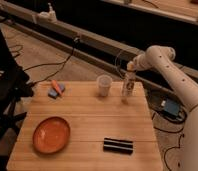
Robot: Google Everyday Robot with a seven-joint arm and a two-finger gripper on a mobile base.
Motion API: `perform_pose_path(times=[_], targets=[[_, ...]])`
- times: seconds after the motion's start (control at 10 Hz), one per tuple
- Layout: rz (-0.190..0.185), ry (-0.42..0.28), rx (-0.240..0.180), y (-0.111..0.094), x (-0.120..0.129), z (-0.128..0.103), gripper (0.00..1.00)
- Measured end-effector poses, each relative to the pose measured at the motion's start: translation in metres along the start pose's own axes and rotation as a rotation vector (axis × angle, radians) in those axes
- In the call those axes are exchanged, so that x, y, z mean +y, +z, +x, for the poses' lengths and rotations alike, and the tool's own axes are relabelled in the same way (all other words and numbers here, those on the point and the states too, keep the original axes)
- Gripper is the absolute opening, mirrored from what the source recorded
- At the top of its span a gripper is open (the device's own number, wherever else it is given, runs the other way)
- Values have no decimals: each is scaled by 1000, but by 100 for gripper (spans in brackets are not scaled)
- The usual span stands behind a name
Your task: Stand the bottle upright
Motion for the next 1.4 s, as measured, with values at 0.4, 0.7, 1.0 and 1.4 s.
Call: perform_pose_path(times=[0.4, 0.7, 1.0, 1.4], targets=[[18, -17, -83, 4, -2, -1, 0], [17, -17, -83, 4, -1, -1, 0], [28, -7, -91, 9, -8, -2, 0], [52, 2, -146, 21, -18, -11, 0]])
